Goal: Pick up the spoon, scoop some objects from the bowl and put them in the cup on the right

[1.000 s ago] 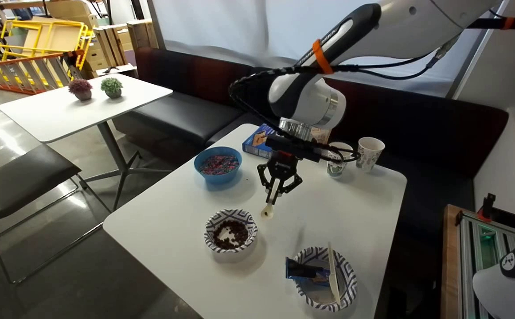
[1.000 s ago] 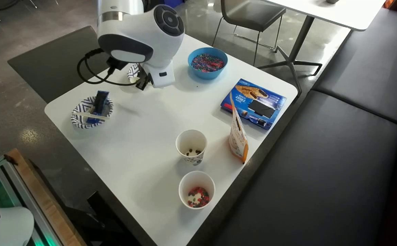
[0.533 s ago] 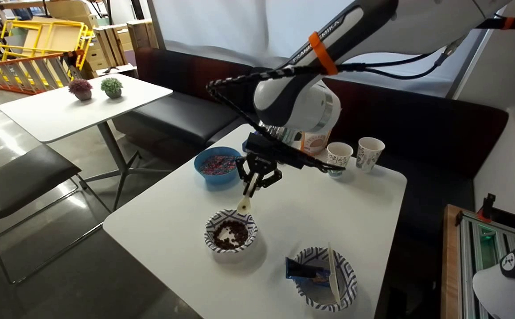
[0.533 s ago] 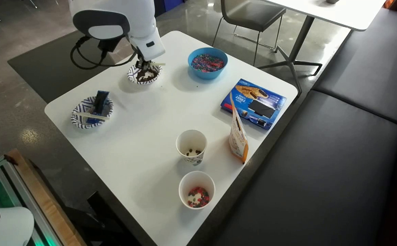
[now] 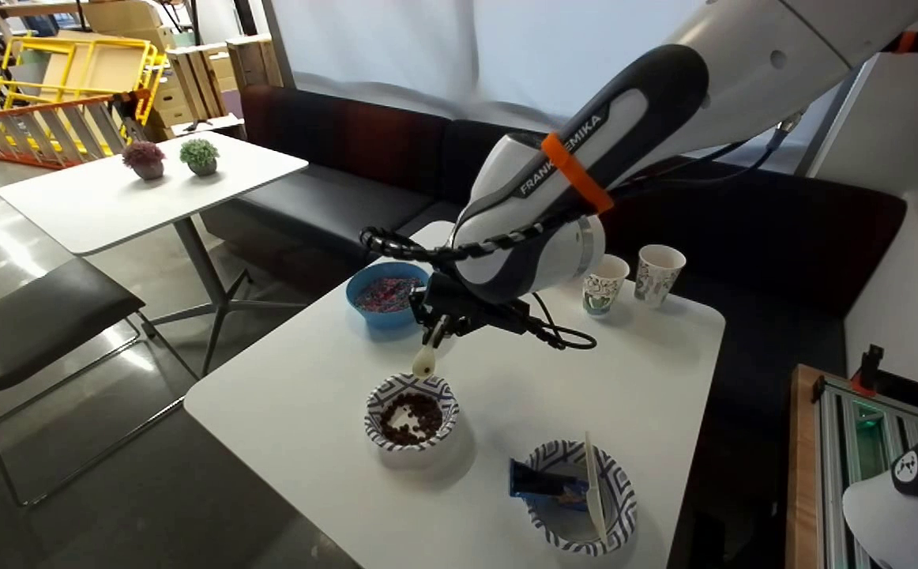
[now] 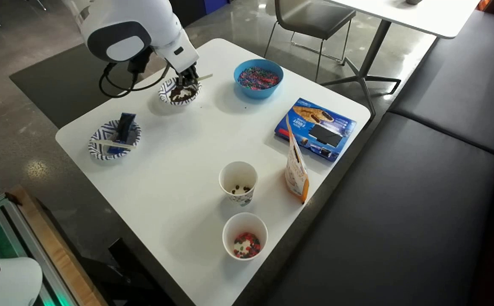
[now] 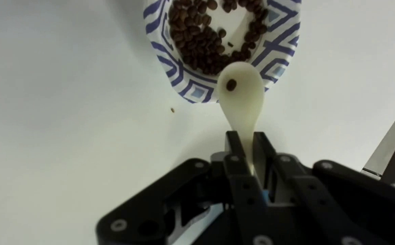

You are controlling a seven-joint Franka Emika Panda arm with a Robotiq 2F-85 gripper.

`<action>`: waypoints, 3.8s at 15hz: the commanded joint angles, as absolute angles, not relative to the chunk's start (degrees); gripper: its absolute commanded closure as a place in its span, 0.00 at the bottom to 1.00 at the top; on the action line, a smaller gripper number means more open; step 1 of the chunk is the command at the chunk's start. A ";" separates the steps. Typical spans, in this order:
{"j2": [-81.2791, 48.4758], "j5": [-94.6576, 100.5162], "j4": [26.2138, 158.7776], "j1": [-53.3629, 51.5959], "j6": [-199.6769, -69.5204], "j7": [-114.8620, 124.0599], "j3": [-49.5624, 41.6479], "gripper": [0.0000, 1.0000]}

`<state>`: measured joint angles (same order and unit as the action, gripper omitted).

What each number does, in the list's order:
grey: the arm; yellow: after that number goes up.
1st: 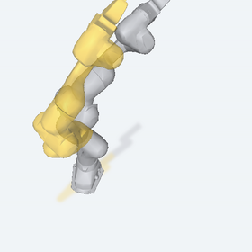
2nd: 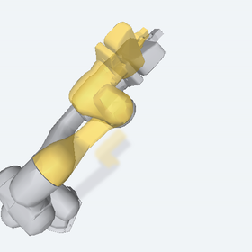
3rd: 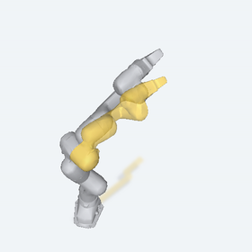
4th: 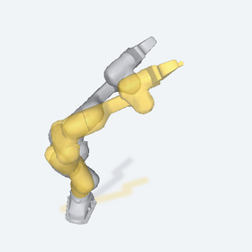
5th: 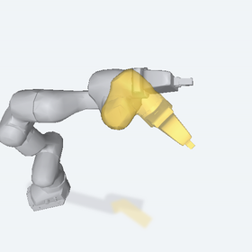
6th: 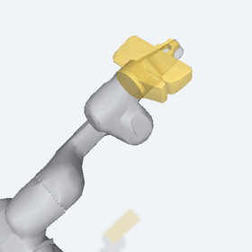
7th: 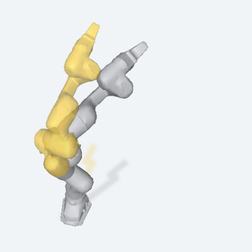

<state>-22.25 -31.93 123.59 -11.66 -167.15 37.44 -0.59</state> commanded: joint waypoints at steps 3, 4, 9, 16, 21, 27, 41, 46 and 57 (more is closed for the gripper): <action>-23.84 -22.77 127.01 -16.24 -174.48 44.74 -4.32 0.96; -24.11 -22.24 127.18 -16.51 -175.85 44.61 -4.09 0.96; -23.98 -23.36 127.44 -15.08 -178.80 41.67 0.25 0.96; -24.34 -23.51 126.68 -14.92 -179.30 39.88 0.79 0.86; -25.15 -21.23 126.12 -19.09 -178.90 40.15 -4.00 0.96; -27.89 -18.68 125.61 -28.64 -178.37 42.45 -14.53 0.96; -34.86 -18.93 122.19 -46.66 -179.65 41.77 -29.26 0.96; -38.20 -19.58 121.21 -50.63 -179.71 41.54 -33.57 0.96; -41.29 -19.09 119.45 -52.25 -179.76 41.77 -35.35 0.96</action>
